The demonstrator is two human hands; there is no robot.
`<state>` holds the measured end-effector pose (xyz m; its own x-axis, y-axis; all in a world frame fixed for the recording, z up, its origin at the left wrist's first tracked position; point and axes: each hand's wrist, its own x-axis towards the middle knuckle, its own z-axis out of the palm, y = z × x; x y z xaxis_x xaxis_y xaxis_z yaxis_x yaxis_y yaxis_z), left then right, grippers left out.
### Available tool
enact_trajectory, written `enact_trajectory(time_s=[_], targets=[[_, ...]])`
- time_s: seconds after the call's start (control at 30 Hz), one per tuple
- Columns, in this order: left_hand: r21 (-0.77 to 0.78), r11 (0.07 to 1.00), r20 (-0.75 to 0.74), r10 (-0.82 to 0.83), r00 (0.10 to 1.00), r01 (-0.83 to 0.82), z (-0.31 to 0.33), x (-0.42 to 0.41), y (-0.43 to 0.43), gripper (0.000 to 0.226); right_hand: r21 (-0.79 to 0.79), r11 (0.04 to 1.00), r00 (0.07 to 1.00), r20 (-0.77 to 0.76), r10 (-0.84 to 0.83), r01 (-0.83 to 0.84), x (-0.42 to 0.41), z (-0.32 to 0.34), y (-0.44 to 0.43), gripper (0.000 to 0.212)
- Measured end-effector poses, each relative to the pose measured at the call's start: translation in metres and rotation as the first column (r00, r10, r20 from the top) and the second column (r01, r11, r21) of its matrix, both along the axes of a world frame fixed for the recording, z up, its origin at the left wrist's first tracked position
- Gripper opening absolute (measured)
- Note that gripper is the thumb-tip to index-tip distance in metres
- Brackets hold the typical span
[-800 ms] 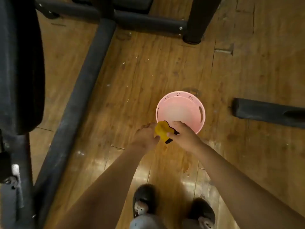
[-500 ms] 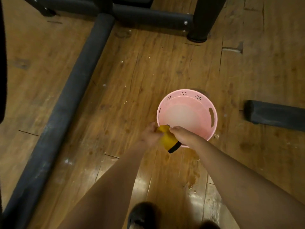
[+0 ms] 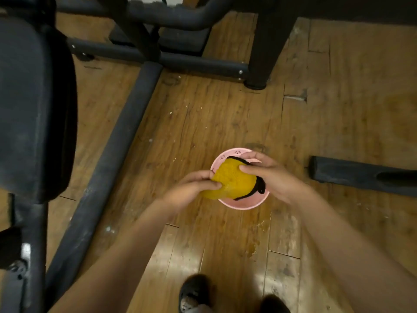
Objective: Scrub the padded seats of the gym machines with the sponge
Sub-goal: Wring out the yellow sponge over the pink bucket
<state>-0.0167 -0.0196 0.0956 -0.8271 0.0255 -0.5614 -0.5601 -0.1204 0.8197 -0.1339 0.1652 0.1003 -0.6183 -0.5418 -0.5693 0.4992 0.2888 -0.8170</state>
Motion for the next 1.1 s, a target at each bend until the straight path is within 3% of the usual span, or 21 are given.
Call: enact_trajectory(time_s=[0.1, 0.2, 0.27, 0.33, 0.43, 0.5, 0.57, 0.77, 0.87, 0.93, 1.0, 1.1], targets=[[0.045, 0.998, -0.046, 0.054, 0.997, -0.052, 0.091, 0.003, 0.019, 0.016, -0.043, 0.996, 0.995, -0.069, 0.069, -0.072, 0.003, 0.098, 0.013, 0.026], [0.048, 0.997, -0.181, 0.075, 0.981, -0.067, 0.177, 0.008, 0.04, 0.027, -0.083, 0.996, 0.998, -0.06, 0.029, -0.034, 0.007, 0.19, 0.036, 0.033], [0.067, 0.991, -0.243, 0.127, 0.962, -0.114, 0.231, 0.017, 0.054, 0.028, -0.23, 0.964, 0.99, 0.08, -0.12, 0.135, 0.018, 0.243, 0.055, 0.042], [0.095, 0.981, -0.291, 0.188, 0.938, -0.167, 0.286, 0.027, 0.069, 0.022, -0.367, 0.865, 0.93, 0.266, -0.254, 0.341, 0.038, 0.292, 0.073, 0.048], [0.151, 0.954, -0.329, 0.296, 0.897, -0.259, 0.346, 0.042, 0.091, 0.017, -0.407, 0.834, 0.914, 0.317, -0.253, 0.372, 0.072, 0.342, 0.09, 0.056], [0.108, 0.95, -0.357, 0.312, 0.881, -0.293, 0.385, 0.055, 0.101, 0.014, -0.382, 0.863, 0.937, 0.246, -0.25, 0.331, 0.093, 0.377, 0.1, 0.062], [-0.029, 0.951, -0.41, 0.268, 0.872, -0.307, 0.414, 0.067, 0.105, 0.013, -0.324, 0.898, 0.955, 0.12, -0.273, 0.298, 0.108, 0.406, 0.108, 0.064], [-0.362, 0.889, -0.488, 0.077, 0.869, -0.282, 0.454, 0.093, 0.104, 0.01, -0.111, 0.979, 0.923, -0.329, -0.2, 0.172, 0.133, 0.451, 0.113, 0.044], [-0.414, 0.874, -0.455, 0.044, 0.89, -0.255, 0.461, 0.094, 0.104, 0.017, 0.044, 0.988, 0.87, -0.482, -0.107, 0.146, 0.138, 0.464, 0.11, 0.048], [-0.515, 0.815, -0.458, 0.001, 0.889, -0.266, 0.463, 0.094, 0.104, 0.011, 0.153, 0.975, 0.803, -0.595, -0.041, 0.163, 0.14, 0.472, 0.108, 0.048], [-0.6, 0.735, -0.487, -0.023, 0.873, -0.315, 0.465, 0.094, 0.105, 0.013, 0.264, 0.948, 0.725, -0.687, 0.053, 0.181, 0.143, 0.479, 0.107, 0.04], [-0.537, 0.766, -0.537, 0.012, 0.844, -0.353, 0.472, 0.094, 0.103, 0.018, 0.348, 0.914, 0.636, -0.759, 0.142, 0.211, 0.146, 0.487, 0.112, 0.02]])
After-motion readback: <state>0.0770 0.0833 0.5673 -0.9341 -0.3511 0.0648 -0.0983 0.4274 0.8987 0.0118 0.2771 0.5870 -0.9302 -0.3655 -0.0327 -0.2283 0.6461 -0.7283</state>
